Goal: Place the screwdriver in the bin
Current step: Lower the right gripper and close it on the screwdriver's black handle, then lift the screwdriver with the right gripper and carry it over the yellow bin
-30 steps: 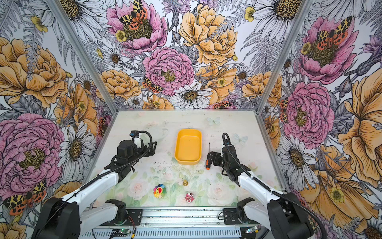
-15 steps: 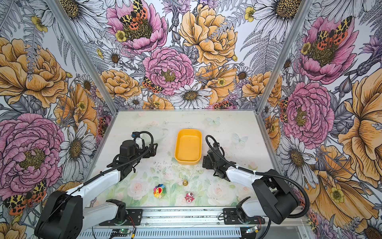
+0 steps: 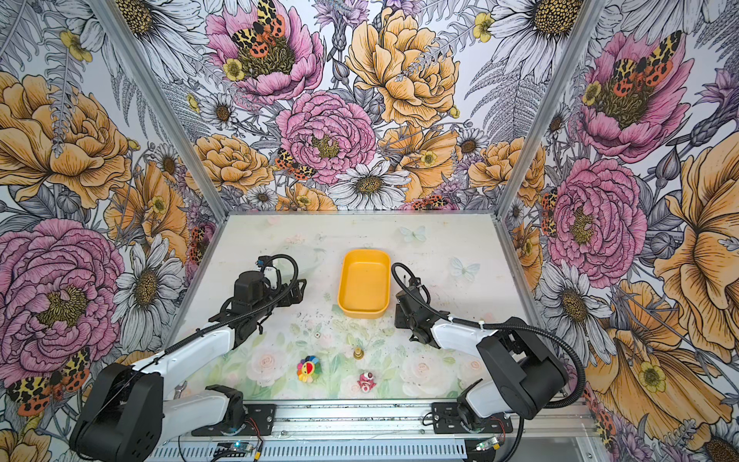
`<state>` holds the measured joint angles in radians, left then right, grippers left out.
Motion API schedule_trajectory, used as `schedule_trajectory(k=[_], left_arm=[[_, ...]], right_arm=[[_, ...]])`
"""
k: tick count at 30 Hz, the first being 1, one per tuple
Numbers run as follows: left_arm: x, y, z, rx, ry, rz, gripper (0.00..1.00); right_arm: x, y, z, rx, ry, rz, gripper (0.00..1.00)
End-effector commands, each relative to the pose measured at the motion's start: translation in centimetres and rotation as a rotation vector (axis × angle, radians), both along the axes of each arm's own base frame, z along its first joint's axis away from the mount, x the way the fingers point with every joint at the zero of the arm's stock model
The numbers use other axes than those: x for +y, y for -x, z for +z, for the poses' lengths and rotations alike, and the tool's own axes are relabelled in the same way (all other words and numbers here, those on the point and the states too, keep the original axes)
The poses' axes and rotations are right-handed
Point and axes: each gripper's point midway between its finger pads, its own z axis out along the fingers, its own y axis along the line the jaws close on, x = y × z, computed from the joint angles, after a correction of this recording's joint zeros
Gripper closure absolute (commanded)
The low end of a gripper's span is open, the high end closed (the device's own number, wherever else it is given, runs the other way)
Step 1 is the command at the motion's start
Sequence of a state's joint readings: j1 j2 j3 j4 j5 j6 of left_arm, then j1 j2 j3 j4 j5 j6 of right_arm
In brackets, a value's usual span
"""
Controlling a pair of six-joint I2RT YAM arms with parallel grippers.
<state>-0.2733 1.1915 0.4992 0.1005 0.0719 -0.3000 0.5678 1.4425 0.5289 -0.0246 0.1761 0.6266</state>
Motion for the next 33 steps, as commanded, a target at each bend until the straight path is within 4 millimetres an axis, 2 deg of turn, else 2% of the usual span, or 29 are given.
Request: schedule_trajectory(k=[1,7,13,16,21,24,28,33], left_arm=[[-0.7,0.3,-0.3,0.017,0.024,-0.024,0.01],[-0.7,0.5,-0.4,0.017,0.024,-0.024,0.01],[-0.6,0.7,-0.5,0.021,0.019,-0.026,0.01],[-0.7,0.8,-0.6,0.026,0.022,-0.03,0.01],[-0.9,0.9,-0.7,0.033,0.025,-0.04,0.01],[-1.1,0.9,-0.4,0.029,0.029,-0.053,0.01],[-1.5,0.8,0.0,0.021,0.041,-0.071,0.01],[-1.7,0.8,0.3,0.021,0.058,-0.079,0.01]], right_arm=[[0.1,-0.2,-0.1,-0.001,0.017,-0.001,0.56],[0.3,0.5,-0.9,0.033,0.003,0.006,0.75],[0.2,1.0,-0.9,0.039,-0.018,0.004,1.0],[0.4,0.9,0.3,0.014,-0.056,0.006,1.0],[0.4,0.4,3.9,-0.058,-0.167,-0.015,1.0],[0.1,0.2,6.9,-0.119,-0.221,-0.026,1.0],[-0.2,-0.5,11.9,-0.226,-0.269,-0.034,1.0],[1.0,-2.3,17.4,-0.317,-0.327,-0.024,1.0]])
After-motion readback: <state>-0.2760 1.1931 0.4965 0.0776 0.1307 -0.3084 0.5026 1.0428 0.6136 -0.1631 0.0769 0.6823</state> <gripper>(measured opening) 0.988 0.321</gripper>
